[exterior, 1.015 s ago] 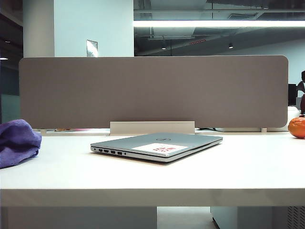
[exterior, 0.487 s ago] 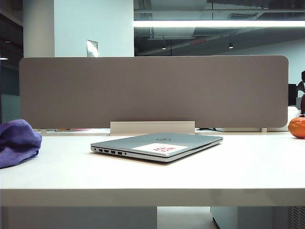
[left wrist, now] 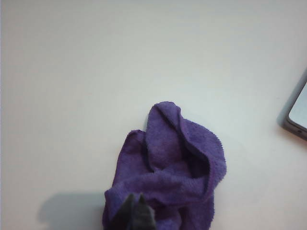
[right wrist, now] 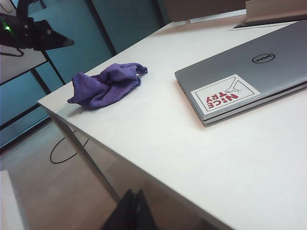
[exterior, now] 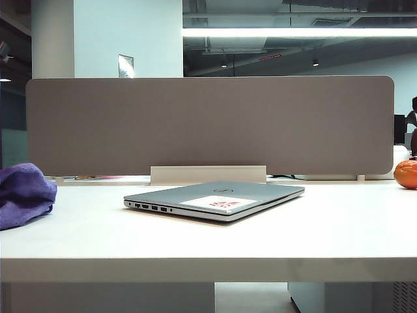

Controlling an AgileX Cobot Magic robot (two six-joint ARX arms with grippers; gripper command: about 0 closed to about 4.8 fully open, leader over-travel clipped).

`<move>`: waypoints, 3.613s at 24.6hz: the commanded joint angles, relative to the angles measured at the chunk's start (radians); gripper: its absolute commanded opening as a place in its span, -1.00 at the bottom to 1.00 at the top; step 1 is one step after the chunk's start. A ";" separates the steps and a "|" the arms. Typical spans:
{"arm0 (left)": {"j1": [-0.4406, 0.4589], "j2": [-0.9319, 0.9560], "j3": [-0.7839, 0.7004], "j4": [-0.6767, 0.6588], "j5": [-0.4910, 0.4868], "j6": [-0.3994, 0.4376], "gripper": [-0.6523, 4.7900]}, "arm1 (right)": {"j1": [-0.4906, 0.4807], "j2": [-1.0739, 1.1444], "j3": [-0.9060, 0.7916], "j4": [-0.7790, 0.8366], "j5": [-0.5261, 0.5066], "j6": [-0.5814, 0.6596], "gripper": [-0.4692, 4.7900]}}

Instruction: Pick up the purple rag and put it over the laptop.

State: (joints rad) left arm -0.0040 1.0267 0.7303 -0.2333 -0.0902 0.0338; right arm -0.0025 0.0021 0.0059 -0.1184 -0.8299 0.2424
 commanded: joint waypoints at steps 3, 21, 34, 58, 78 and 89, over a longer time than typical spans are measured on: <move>0.000 0.060 0.022 -0.029 -0.003 0.022 -0.09 | 0.000 -0.002 -0.005 0.017 0.002 -0.004 -0.74; -0.001 0.204 0.021 -0.171 -0.029 0.019 0.14 | 0.001 -0.002 -0.005 0.017 0.002 -0.004 -0.74; -0.001 0.328 0.021 -0.145 -0.029 0.019 0.10 | 0.000 -0.002 -0.005 0.017 0.002 -0.004 -0.74; -0.008 0.289 0.288 -0.121 0.235 -0.133 -0.78 | 0.000 -0.002 -0.005 0.010 0.027 -0.007 -0.74; -0.319 0.391 0.342 0.481 0.154 -0.166 -0.78 | 0.001 -0.002 -0.005 0.009 0.027 -0.007 -0.74; -0.425 0.581 0.413 0.682 0.155 -0.166 -0.78 | 0.001 -0.002 -0.005 0.006 0.027 -0.007 -0.74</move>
State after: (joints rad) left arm -0.4160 1.5929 1.1141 0.4259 0.0639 -0.1291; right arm -0.0025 0.0021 0.0059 -0.1211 -0.8043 0.2390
